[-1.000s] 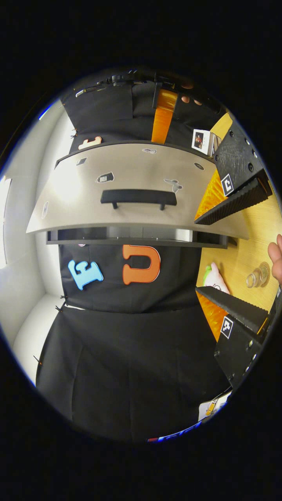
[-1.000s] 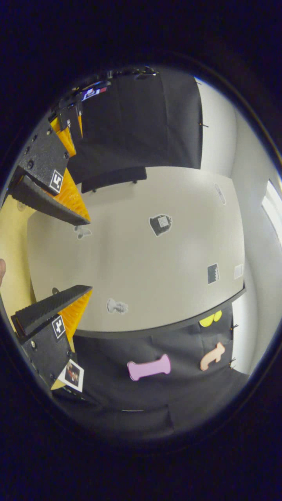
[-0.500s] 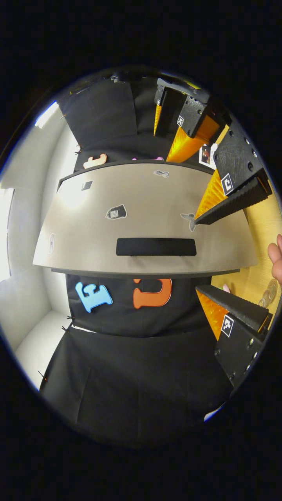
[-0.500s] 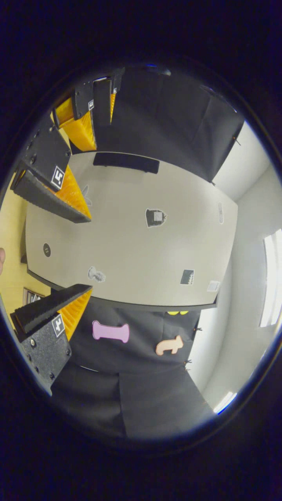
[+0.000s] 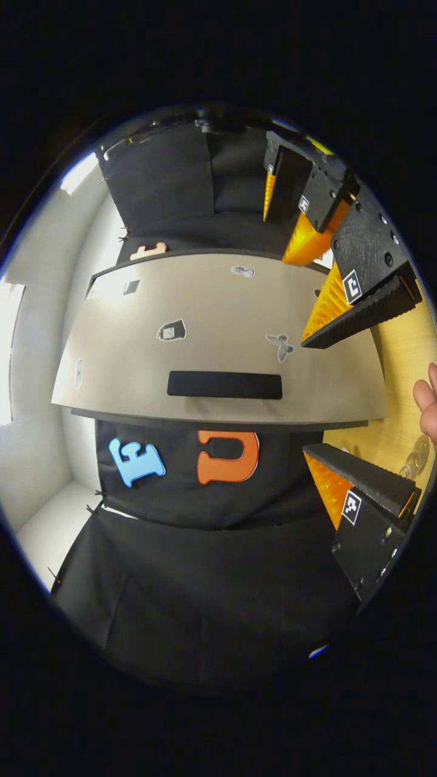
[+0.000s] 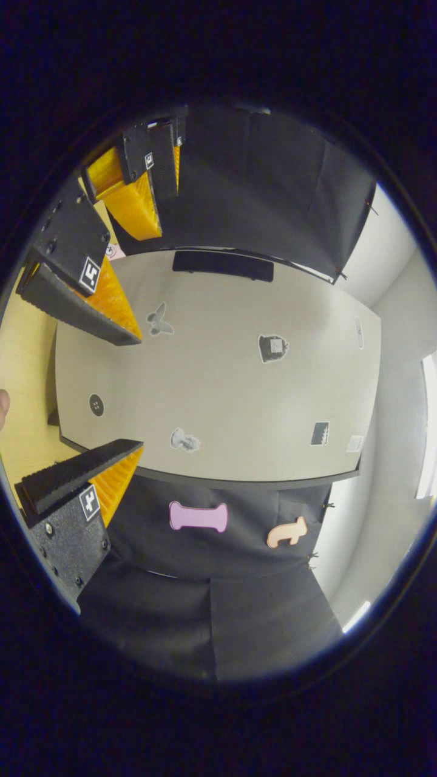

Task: Open the cabinet door with the right hand, grasp the bottle in the cabinet with the left hand and place it on the coaster, then close the cabinet door with the right hand.

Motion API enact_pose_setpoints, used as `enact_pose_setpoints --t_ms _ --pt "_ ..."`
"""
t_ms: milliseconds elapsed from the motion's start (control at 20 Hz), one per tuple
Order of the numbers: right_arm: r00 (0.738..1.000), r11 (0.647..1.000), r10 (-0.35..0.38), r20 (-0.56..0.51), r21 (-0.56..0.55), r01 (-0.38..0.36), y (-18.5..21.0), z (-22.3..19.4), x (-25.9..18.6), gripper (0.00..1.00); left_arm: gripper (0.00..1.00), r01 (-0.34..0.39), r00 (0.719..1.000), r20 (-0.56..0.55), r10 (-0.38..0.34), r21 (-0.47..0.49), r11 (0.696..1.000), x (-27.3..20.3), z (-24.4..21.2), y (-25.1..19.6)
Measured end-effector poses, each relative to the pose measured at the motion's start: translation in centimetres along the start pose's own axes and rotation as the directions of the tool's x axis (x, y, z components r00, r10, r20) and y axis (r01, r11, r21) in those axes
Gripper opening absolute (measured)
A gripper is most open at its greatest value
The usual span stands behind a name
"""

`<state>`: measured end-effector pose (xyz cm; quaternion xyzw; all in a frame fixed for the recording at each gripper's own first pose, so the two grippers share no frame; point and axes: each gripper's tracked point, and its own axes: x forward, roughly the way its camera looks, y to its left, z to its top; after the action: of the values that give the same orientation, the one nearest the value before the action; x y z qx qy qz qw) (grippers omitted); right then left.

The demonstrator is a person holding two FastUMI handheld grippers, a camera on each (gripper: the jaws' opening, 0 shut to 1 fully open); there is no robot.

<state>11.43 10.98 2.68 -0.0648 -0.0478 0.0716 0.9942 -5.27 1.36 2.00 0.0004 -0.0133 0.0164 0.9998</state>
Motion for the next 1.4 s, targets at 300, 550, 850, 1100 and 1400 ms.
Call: enact_pose_setpoints --t_ms 300,550,850,1100,1400 --pt "1.0 0.999 -0.017 -0.018 -0.042 0.017 0.6 -0.8 -2.1 0.99 0.95 -0.017 1.0 -0.007 0.017 -0.024 1.0 0.2 -0.4 1.2" --pt "0.996 0.996 -0.091 -0.021 -0.002 0.091 -1.9 -0.1 -2.8 0.99 0.95 -0.086 0.995 0.061 0.083 0.053 0.995 0.4 0.8 1.7" --pt "0.995 0.993 -0.1 -0.018 0.065 0.101 -1.9 0.8 -2.5 0.99 0.95 -0.028 0.999 0.015 0.028 0.017 0.999 1.3 -0.6 0.2" --pt "0.997 0.995 -0.081 -0.003 0.053 0.081 -0.3 1.0 -3.2 0.99 0.95 0.001 1.0 0.0 -0.001 0.017 1.0 1.1 -1.5 -0.1" --pt "0.996 0.995 -0.094 -0.003 0.046 0.094 0.8 1.3 -4.4 0.97 0.94 0.051 0.999 -0.007 -0.051 -0.002 0.999 -0.3 -2.1 0.0"
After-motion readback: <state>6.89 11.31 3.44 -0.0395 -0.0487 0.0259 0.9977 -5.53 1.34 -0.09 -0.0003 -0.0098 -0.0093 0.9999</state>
